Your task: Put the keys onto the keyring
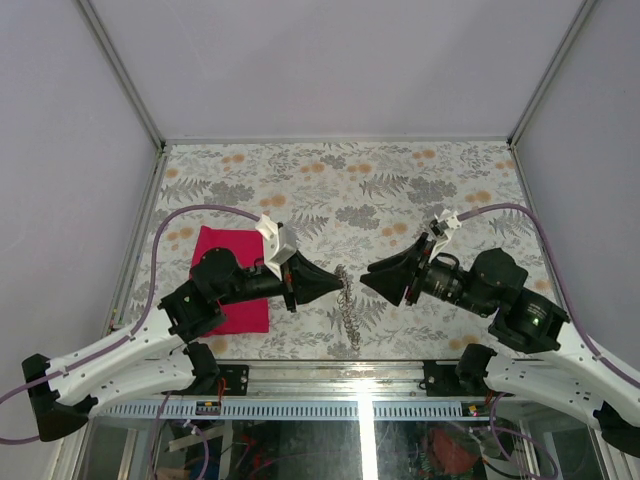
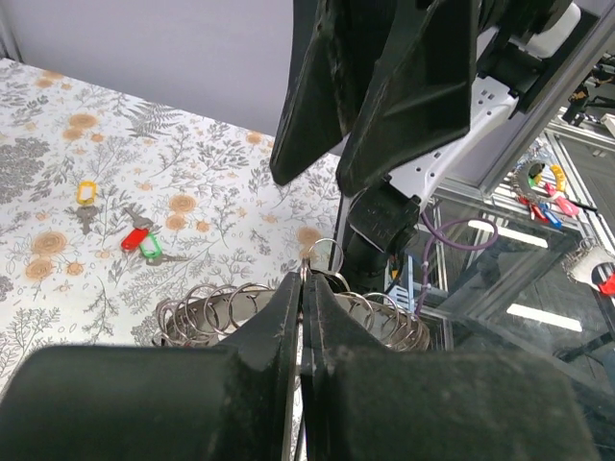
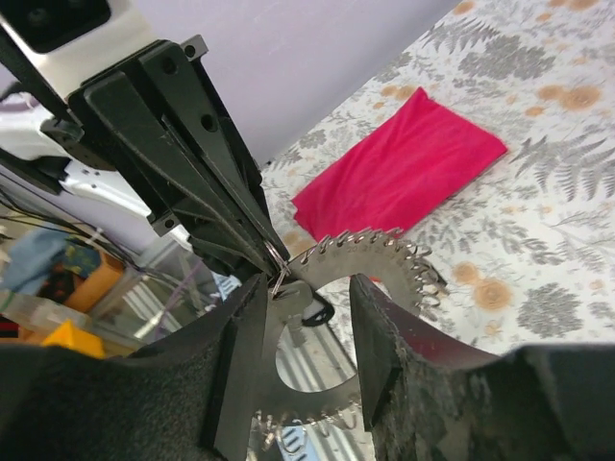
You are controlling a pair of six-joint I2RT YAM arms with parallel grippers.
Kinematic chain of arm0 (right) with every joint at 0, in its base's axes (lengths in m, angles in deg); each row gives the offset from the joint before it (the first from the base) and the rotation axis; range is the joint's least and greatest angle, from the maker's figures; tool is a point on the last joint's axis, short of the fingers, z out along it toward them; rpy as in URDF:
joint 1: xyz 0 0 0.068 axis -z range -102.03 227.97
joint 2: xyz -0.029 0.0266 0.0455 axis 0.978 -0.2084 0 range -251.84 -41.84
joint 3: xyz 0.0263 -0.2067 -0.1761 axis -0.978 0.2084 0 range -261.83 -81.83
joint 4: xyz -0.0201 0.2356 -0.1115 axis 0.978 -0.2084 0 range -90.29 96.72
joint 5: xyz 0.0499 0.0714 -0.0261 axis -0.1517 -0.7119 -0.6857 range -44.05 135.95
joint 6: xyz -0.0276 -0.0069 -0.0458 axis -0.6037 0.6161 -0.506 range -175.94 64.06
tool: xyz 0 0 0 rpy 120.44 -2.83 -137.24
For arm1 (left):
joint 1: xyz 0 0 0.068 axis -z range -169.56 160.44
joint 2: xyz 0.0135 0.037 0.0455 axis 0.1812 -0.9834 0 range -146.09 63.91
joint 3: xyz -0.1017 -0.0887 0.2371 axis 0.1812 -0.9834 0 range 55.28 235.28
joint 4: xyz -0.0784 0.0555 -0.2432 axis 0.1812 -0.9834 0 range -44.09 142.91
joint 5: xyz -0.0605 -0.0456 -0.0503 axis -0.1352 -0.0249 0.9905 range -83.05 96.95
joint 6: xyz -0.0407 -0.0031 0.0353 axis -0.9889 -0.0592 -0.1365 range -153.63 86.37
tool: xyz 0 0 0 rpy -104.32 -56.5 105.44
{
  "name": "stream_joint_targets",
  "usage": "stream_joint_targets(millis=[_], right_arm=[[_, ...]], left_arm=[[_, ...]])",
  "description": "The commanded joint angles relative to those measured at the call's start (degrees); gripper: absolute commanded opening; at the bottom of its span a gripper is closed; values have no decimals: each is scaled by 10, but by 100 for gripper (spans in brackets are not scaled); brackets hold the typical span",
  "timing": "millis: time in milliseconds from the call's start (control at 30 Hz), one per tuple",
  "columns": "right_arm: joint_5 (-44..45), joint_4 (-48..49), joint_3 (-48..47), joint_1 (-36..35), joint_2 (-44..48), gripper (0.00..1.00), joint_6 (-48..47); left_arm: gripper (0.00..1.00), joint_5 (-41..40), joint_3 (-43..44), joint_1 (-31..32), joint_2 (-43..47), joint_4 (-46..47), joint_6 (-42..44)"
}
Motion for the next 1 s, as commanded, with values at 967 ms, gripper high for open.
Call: stream_joint_targets(millis=[967], right_arm=[[-47, 82, 11, -3, -39, 8, 107]], left_arm=[[0, -27, 13, 1, 18, 62, -2]])
